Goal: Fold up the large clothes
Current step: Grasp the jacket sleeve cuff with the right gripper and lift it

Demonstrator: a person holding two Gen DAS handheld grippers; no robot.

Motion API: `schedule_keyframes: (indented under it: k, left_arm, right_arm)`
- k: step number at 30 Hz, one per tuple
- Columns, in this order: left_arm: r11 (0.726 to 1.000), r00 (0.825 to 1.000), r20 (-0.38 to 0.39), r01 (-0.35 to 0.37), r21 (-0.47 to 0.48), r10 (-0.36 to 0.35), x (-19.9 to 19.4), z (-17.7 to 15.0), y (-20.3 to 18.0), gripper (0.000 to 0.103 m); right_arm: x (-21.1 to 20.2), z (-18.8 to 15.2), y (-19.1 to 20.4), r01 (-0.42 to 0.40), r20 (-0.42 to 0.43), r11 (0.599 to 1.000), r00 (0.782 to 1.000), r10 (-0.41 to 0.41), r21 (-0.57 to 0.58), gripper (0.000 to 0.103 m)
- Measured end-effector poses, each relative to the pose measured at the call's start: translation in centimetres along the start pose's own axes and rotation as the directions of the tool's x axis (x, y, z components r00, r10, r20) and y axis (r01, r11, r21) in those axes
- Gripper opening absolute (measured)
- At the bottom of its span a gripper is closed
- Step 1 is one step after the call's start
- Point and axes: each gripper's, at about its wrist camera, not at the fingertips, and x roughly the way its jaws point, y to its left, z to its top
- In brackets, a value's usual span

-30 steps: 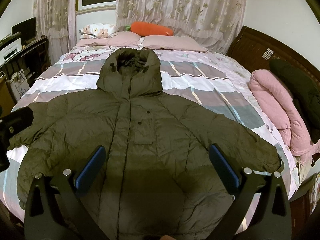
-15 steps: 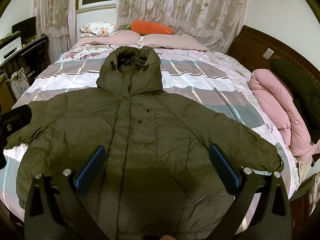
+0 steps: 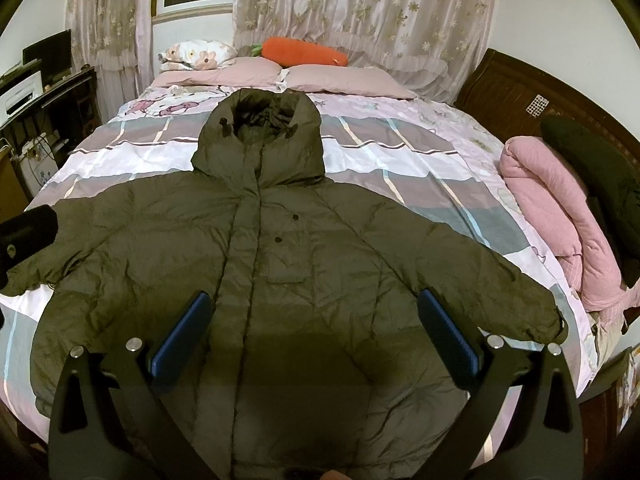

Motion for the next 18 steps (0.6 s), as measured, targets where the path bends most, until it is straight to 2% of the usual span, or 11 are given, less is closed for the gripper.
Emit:
schedule_keyframes:
  k: [6,10,12,14,16,18]
  left_arm:
    - [0.999,0.999,-0.023,0.029,0.021,-0.029,0.4,-0.3,-0.2,0.101]
    - [0.996,0.996,-0.049,0.076,0.050,-0.074,1.1,-1.8,-0.4,0.101]
    - [0.992,0.991,-0.075,0.114,0.057,-0.110,1.5,-2.3,-0.4,0.101]
    - [0.987,0.983,-0.111,0.152,0.051,-0.145,2.3,-2.4,-0.5,0.101]
    - [0.982,0.971,-0.166,0.183,0.037,-0.174,3.3,-2.7,-0.6,0.101]
    - [0.978,0.952,-0.234,0.207,0.017,-0.197,4.7,-3.0,-0.8,0.101]
  right_arm:
    - [0.8,-0.1,-1.2,0.019,-0.033,1.000,0.999,-0.019,0.002,0.102]
    - [3.3,0.4,-4.0,-0.036,-0.158,0.997,0.986,0.047,0.074,0.102]
    - [4.2,1.9,-5.4,-0.042,-0.188,0.997,0.981,0.054,0.068,0.102]
    - [5.4,4.2,-8.5,-0.034,-0.214,0.994,0.975,0.055,0.101,0.102]
    - [7.2,6.2,-13.3,-0.060,-0.222,0.976,0.969,0.106,0.207,0.102]
    - [10.5,6.9,-19.2,-0.003,-0.265,0.943,0.959,0.097,0.334,0.102]
